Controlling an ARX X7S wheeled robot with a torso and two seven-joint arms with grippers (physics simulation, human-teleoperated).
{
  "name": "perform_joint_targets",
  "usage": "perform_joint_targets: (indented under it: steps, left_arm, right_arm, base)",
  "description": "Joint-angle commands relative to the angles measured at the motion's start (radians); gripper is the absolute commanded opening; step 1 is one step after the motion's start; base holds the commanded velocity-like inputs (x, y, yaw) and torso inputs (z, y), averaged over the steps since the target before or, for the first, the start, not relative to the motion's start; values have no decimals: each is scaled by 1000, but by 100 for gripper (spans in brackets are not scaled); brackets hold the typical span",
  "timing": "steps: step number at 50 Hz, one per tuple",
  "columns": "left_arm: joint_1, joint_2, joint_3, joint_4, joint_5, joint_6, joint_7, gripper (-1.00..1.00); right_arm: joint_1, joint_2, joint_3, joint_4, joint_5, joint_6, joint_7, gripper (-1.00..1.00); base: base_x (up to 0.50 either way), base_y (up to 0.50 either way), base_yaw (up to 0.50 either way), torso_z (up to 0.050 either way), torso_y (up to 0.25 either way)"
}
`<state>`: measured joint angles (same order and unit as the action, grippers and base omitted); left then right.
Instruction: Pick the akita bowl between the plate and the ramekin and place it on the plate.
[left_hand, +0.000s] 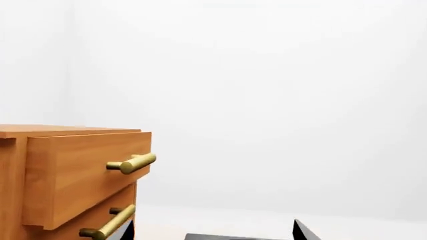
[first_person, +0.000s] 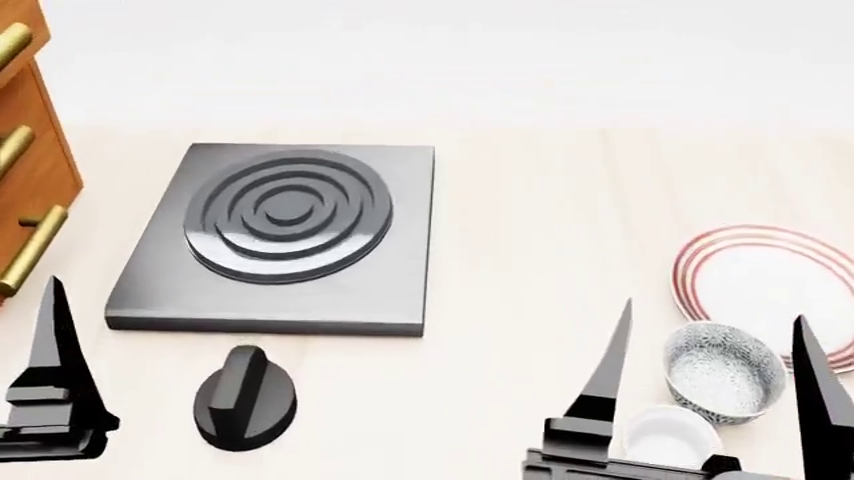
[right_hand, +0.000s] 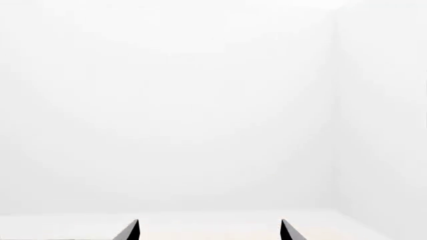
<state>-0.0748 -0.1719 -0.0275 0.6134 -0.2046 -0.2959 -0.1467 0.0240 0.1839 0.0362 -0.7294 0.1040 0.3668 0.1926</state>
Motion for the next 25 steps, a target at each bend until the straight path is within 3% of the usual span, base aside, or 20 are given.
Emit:
perform_joint_targets:
  steps: [1, 25]
  left_arm:
    - [-1, -17, -8, 24, -10, -3, -9, 100]
    - [10, -29, -6, 28, -35, -1, -24, 100]
  right_arm:
    - [-2, 14, 6, -41, -5, 10, 21, 100]
    - [-26, 21, -3, -7, 1, -44, 36, 100]
  base:
    - [500, 0, 0, 0, 0]
    - [493, 0, 0, 0, 1]
